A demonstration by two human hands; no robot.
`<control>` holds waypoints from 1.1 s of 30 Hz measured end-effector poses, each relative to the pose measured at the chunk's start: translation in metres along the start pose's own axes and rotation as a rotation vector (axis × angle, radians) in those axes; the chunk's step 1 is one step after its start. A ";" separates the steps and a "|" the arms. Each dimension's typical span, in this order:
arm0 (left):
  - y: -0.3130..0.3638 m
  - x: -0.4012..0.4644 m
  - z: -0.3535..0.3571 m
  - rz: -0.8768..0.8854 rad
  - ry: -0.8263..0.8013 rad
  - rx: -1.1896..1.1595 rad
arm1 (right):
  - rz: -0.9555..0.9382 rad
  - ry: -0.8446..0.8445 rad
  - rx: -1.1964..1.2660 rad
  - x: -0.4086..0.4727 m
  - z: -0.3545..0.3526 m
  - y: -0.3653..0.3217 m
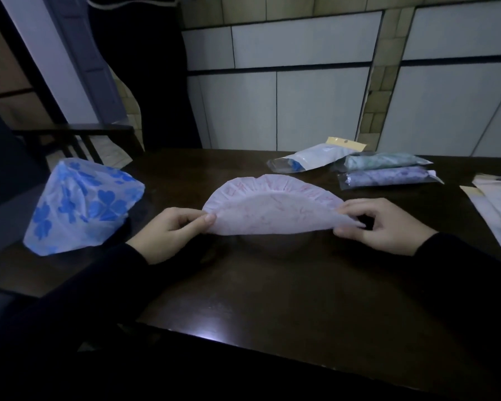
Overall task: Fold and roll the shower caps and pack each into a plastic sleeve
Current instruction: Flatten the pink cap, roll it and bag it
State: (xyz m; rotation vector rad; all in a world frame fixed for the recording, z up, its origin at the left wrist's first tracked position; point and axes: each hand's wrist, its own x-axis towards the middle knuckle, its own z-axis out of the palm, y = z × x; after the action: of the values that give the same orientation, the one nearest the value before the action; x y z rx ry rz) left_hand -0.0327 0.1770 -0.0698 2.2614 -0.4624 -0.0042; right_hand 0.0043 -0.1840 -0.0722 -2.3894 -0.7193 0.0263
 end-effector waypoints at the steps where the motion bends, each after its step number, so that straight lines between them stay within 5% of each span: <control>1: 0.000 0.000 0.000 0.023 0.007 -0.002 | 0.028 0.053 0.040 0.001 0.001 0.000; 4: 0.006 0.000 0.003 0.046 0.012 0.025 | 0.095 0.182 0.138 0.003 0.001 0.001; 9: 0.025 0.016 0.010 -0.100 0.237 -0.142 | 0.177 0.331 0.253 0.013 0.004 -0.001; 17: 0.026 0.043 0.012 -0.446 0.117 0.466 | 0.484 0.238 -0.189 0.038 0.012 -0.013; 21: 0.040 0.046 0.017 -0.407 0.258 0.759 | 0.367 0.372 -0.447 0.038 0.018 -0.027; 24: 0.050 0.051 0.034 -0.198 0.396 0.865 | 0.167 0.447 -0.578 0.045 0.028 -0.044; 27: 0.055 0.058 0.054 -0.035 0.241 0.845 | 0.072 0.301 -0.537 0.056 0.039 -0.060; 33: 0.031 0.073 0.056 -0.348 -0.207 0.744 | 0.146 -0.164 -0.504 0.067 0.051 -0.049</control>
State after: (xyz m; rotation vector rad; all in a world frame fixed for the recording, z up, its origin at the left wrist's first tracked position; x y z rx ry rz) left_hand 0.0165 0.0938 -0.0744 3.0695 -0.1760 -0.2896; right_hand 0.0273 -0.0900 -0.0741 -2.9472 -0.6854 0.1148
